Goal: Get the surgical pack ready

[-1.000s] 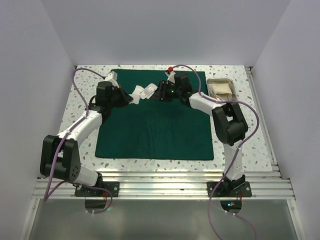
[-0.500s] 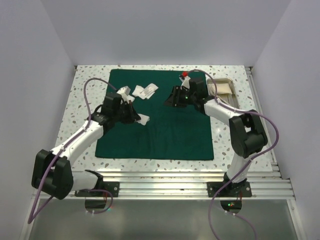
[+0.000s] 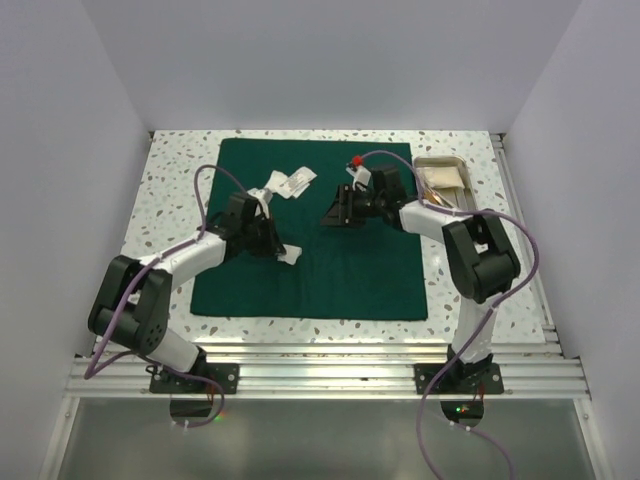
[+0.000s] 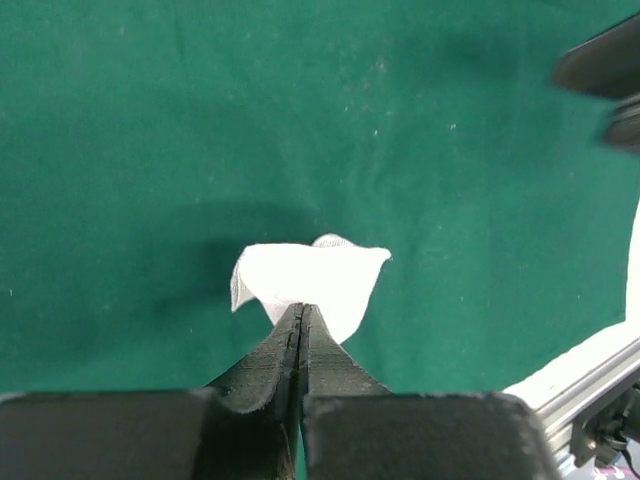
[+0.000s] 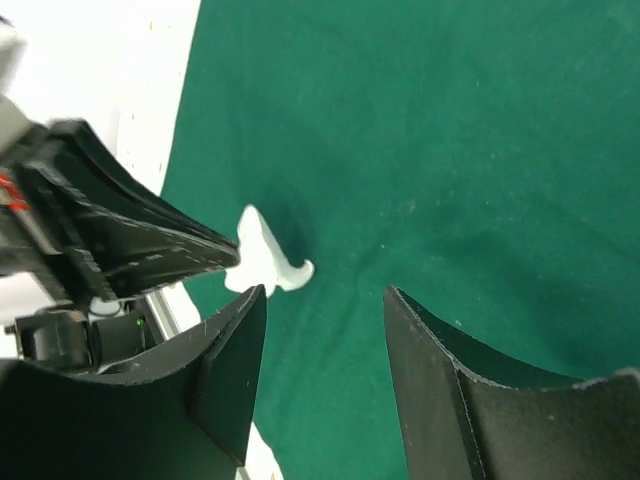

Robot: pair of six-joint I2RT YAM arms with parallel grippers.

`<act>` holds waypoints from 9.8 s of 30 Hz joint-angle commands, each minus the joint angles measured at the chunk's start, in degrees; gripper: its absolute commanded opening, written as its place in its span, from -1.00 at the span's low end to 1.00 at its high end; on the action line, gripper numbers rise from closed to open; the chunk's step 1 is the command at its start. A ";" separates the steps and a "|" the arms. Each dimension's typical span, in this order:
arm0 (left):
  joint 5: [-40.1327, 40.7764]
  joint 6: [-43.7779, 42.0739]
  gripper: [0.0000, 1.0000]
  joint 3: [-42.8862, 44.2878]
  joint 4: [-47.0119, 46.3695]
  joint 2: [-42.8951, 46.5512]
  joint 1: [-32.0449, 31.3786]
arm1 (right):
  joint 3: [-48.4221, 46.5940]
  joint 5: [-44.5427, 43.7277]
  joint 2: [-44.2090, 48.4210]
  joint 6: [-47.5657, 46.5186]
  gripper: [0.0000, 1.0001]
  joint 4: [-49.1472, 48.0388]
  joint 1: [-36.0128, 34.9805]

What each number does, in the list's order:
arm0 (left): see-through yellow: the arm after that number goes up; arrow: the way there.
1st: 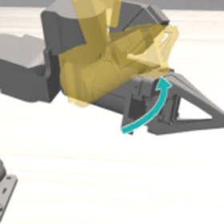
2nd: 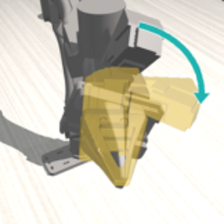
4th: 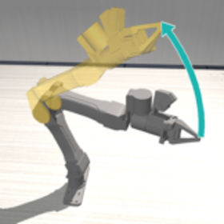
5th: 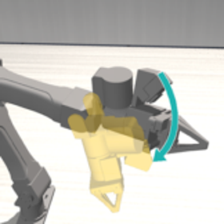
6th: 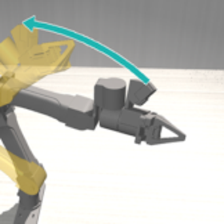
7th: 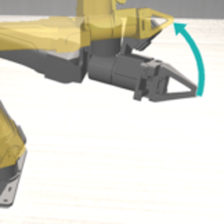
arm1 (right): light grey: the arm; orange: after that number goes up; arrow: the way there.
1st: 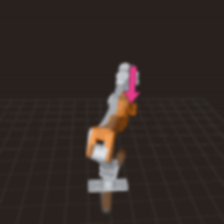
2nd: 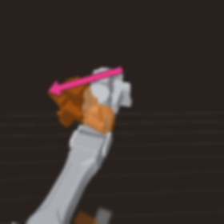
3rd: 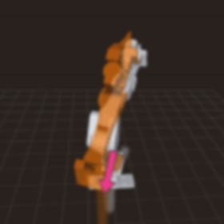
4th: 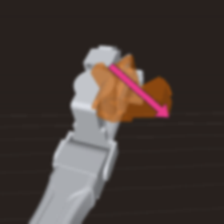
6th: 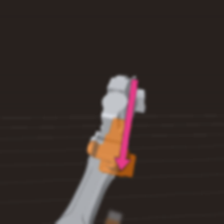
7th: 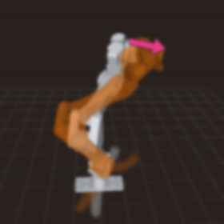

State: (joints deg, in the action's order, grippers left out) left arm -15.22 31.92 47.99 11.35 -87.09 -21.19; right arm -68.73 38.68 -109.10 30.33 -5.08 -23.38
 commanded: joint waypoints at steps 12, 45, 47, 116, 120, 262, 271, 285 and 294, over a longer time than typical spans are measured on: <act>5.29 0.25 -0.16 -0.52 -8.01 2.36 -0.26 | -7.38 7.29 -8.41 -2.55 0.21 -1.08 -3.78; 3.09 0.60 -0.26 -9.31 -8.54 15.11 11.79 | -15.91 -6.42 -12.28 -17.68 -1.00 12.03 -14.51; 3.10 0.51 -0.26 -9.49 -8.72 15.11 11.79 | -15.21 -5.90 -10.45 -14.70 -1.00 10.98 -13.19; 11.88 6.05 0.03 12.74 -17.42 -11.52 12.49 | -27.51 -21.45 -16.93 15.36 0.09 2.47 -0.17; 12.15 5.52 0.02 9.50 -18.73 -9.25 12.49 | -28.65 -23.38 -22.02 25.10 0.08 -3.52 -2.72; 13.91 3.67 0.01 -10.72 -29.81 5.17 11.52 | -35.94 -31.64 -32.57 40.51 -0.12 -12.85 -11.43; 13.73 3.76 0.01 -10.98 -29.81 5.53 11.52 | -44.47 -34.71 -39.79 44.73 -0.12 -9.51 -11.96; 13.29 3.94 0.01 -11.07 -29.72 6.14 11.61 | -49.21 -38.50 -44.71 46.49 -0.86 -9.94 -12.40; 13.64 3.67 0.01 -11.34 -29.72 7.19 11.52 | -41.26 -38.50 -30.52 34.81 -1.00 -10.82 -12.48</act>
State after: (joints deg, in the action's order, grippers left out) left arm -2.31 36.82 37.19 -15.81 -82.46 -9.52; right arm -114.41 2.07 -151.06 71.42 -14.98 -35.59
